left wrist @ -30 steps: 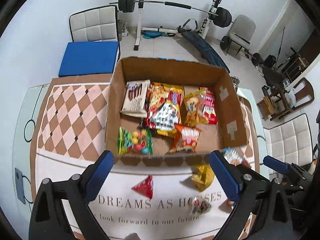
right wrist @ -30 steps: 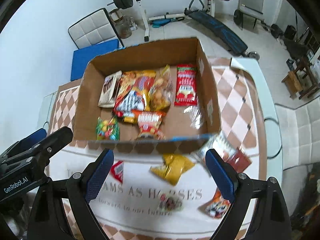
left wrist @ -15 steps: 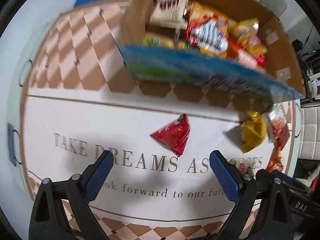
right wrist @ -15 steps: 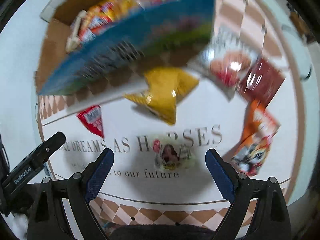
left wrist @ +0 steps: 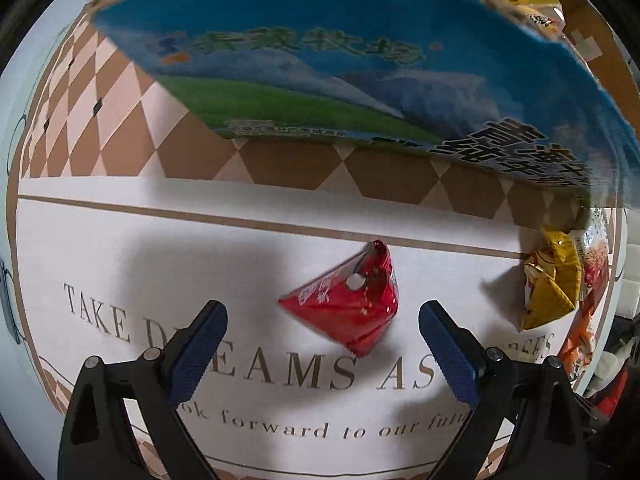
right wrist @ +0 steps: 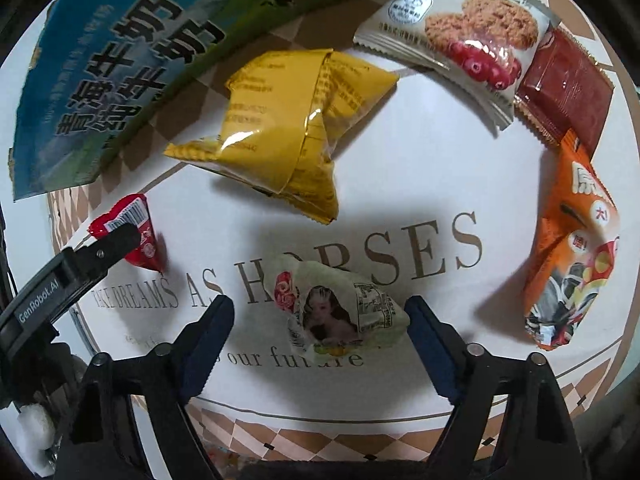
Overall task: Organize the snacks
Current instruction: 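Grasp the red triangular sachet with left tool while right tool grasps white photo pack, then carry both packs into the box and open both tools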
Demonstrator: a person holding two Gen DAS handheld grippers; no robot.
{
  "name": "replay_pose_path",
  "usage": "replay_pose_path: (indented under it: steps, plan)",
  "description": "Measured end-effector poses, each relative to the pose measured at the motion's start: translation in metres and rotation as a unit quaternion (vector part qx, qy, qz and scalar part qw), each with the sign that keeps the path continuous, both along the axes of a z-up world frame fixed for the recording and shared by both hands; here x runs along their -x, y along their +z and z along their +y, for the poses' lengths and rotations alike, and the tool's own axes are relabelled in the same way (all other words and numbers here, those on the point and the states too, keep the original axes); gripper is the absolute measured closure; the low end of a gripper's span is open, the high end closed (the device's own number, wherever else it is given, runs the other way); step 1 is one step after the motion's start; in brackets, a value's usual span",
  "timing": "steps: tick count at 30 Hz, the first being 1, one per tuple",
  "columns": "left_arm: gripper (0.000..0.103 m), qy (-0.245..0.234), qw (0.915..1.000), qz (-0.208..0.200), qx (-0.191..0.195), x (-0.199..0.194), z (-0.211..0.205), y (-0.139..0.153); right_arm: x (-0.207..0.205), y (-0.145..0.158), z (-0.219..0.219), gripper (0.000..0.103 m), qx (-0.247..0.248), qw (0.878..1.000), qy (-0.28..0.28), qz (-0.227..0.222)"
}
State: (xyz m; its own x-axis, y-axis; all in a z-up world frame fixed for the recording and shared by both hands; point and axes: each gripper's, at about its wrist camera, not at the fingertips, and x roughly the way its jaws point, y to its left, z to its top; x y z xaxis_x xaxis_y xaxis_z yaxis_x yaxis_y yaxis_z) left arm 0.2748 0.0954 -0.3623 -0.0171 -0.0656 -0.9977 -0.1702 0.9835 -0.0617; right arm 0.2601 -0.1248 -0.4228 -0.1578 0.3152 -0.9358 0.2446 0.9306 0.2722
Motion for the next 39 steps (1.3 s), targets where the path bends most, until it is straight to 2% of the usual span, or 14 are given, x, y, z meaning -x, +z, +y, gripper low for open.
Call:
replay_pose_path:
  steps: [3,7,9,24,30,35,39]
  plan:
    - [0.011,-0.007,1.0,-0.007,0.001,-0.001,-0.004,0.0,0.001,-0.003,0.003,0.018,0.005,1.0,0.002,0.002]
    - [0.041,-0.017,0.9999,0.0,0.003,-0.004,-0.009,-0.004,0.002,-0.005,0.008,0.03,0.016,1.0,0.009,0.0]
    - [0.048,-0.019,0.9998,0.004,0.003,-0.004,-0.01,-0.007,0.002,-0.005,0.012,0.035,0.023,1.0,0.014,0.0]
    - [0.052,-0.001,0.9998,-0.005,0.019,0.022,0.012,-0.001,0.012,0.006,0.049,0.047,0.026,0.999,0.037,-0.012]
    - [0.052,-0.005,0.9995,-0.013,0.027,0.038,-0.003,0.019,0.02,0.015,0.053,0.051,0.019,0.999,0.036,-0.018]
    - [0.052,-0.015,0.999,-0.015,0.039,0.064,-0.021,0.03,0.025,0.026,0.058,0.064,0.006,0.999,0.04,-0.023]
    - [0.052,-0.02,0.999,-0.014,0.036,0.077,-0.025,0.031,0.027,0.03,0.06,0.067,0.002,0.999,0.045,-0.026]
